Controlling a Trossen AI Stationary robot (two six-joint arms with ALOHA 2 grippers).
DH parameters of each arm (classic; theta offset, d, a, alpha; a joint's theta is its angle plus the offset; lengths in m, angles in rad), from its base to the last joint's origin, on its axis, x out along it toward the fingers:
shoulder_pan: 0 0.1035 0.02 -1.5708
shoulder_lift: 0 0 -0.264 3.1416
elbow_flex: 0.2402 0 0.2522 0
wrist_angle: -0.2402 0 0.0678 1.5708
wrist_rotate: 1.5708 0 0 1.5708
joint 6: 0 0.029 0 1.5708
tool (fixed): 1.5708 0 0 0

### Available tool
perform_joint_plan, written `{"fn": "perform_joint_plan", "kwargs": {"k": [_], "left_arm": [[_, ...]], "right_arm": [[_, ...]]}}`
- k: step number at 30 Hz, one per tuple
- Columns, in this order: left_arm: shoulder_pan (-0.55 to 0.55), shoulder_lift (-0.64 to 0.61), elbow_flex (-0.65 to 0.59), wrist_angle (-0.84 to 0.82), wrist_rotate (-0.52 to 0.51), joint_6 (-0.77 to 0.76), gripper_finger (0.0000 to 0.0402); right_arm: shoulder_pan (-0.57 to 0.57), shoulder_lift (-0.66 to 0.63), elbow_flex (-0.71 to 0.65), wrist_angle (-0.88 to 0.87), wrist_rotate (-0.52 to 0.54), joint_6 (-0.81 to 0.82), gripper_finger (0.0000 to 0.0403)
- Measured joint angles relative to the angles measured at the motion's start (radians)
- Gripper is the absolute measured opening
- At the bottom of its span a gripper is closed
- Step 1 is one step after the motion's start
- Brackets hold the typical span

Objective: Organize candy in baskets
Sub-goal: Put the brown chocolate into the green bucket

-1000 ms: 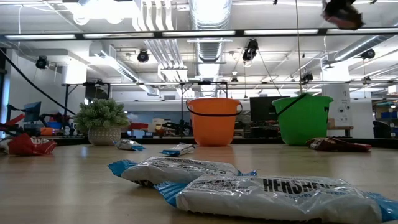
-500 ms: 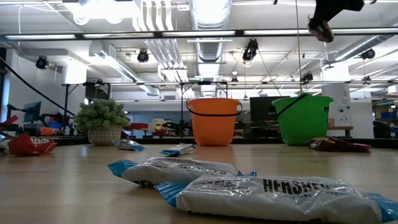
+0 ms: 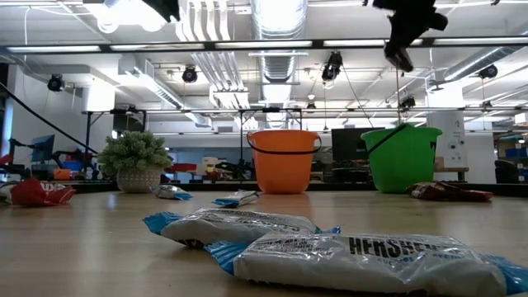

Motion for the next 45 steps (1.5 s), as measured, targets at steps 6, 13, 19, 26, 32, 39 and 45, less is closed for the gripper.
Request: {"fn": "perform_joint_plan", "kwargs": {"k": [6, 13, 19, 26, 32, 39, 45], "left_arm": [[0.082, 0.001, -0.003, -0.059, -0.016, 0.000, 0.0197], [0.095, 0.028, -0.006, -0.052, -0.058, -0.002, 0.0197], [0.103, 0.105, -0.007, -0.051, -0.061, -0.011, 0.0197], [0.192, 0.194, -0.004, -0.057, -0.089, 0.118, 0.0197], [0.247, 0.189, -0.002, -0.059, -0.088, 0.126, 0.0197], [0.259, 0.167, 0.099, -0.059, -0.088, 0.142, 0.0197], [0.258, 0.166, 0.235, -0.082, -0.088, 0.155, 0.0197]], "right_arm": [[-0.097, 0.073, 0.000, 0.014, 0.000, -0.067, 0.0013], [-0.207, 0.128, 0.000, 0.016, -0.001, -0.109, 0.0013], [-0.289, 0.135, 0.000, 0.015, -0.010, -0.081, 0.0013], [-0.359, 0.141, 0.000, 0.049, -0.066, -0.074, 0.0013], [-0.389, 0.150, 0.000, 0.103, -0.134, -0.107, 0.0013], [-0.414, 0.177, 0.000, 0.100, -0.236, -0.126, 0.0047], [-0.414, 0.197, 0.000, 0.100, -0.232, -0.129, 0.0104]]}}
